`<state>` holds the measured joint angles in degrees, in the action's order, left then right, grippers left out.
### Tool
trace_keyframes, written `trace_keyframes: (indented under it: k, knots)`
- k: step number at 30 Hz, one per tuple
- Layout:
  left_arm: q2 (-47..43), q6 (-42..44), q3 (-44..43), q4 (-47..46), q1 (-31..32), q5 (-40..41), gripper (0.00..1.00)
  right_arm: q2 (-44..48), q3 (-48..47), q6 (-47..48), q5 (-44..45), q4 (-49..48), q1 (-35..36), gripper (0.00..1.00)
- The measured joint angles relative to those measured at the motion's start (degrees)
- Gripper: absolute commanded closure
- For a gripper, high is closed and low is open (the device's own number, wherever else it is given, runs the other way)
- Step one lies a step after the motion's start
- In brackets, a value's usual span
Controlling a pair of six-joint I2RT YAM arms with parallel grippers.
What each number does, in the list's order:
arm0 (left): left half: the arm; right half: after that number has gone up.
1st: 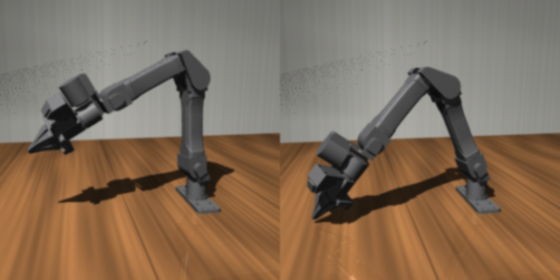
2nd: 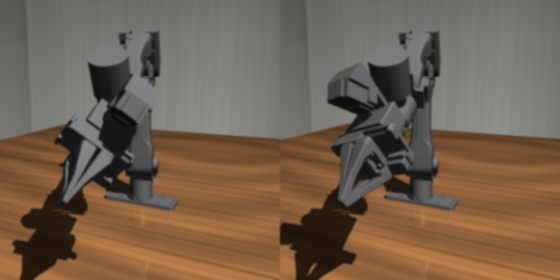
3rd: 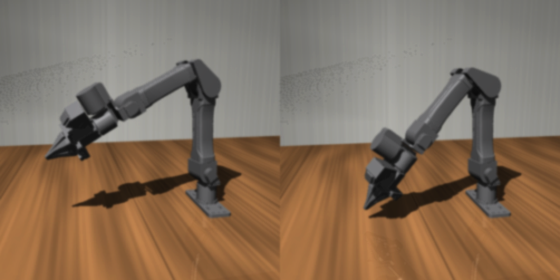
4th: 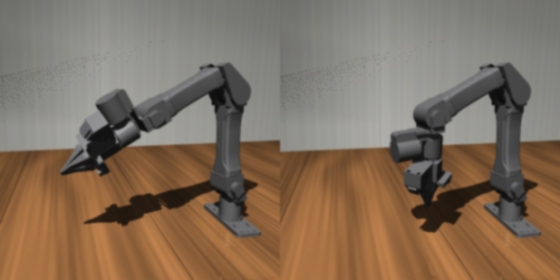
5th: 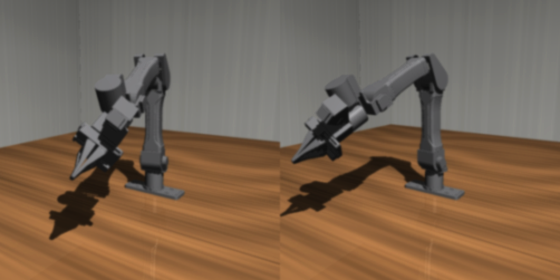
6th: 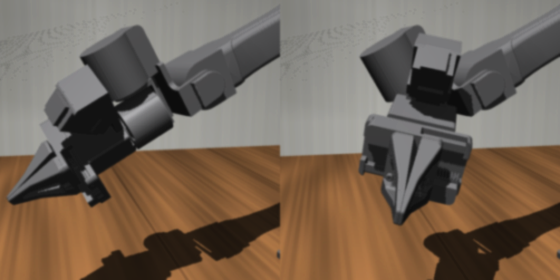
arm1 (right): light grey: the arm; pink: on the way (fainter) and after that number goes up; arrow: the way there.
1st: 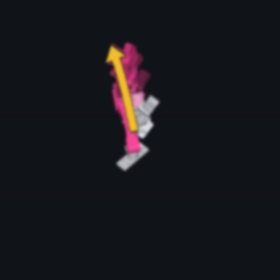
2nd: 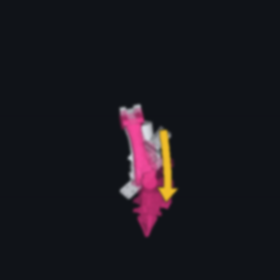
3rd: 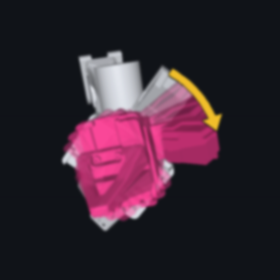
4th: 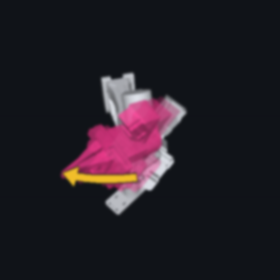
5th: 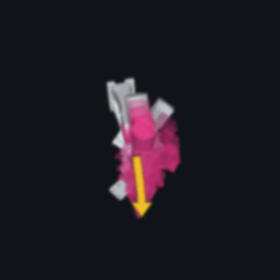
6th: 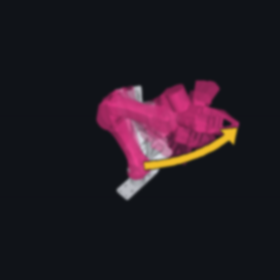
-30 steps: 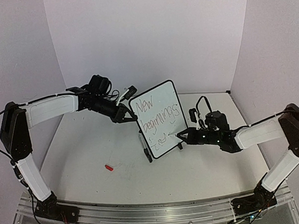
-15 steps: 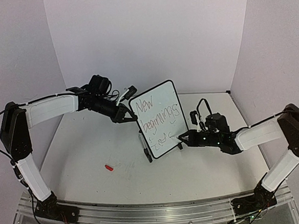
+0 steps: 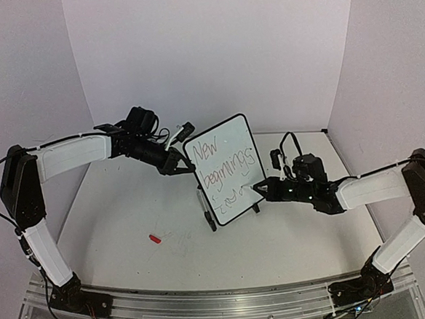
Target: Write a sentence on the whiteboard
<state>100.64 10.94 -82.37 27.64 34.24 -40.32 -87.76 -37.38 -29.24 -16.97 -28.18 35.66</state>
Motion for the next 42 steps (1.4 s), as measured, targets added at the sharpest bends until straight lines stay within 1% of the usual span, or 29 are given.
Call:
trace_keyframes:
  k: [11, 21, 42]
  knots:
    - [0.00, 0.00, 0.00, 0.02, 0.07, 0.00, 1.00, 0.05, 0.13, 0.05, 0.14, -0.18, 0.00, 1.00]
    - [0.00, 0.02, 0.00, 0.02, 0.11, 0.00, 1.00, -0.05, 3.71, -0.78, 1.83, -0.12, -0.02, 1.00]
    - [0.00, 0.02, 0.00, 0.02, 0.11, 0.00, 1.00, 3.07, 3.23, -0.48, 2.59, 0.04, -0.11, 1.00]
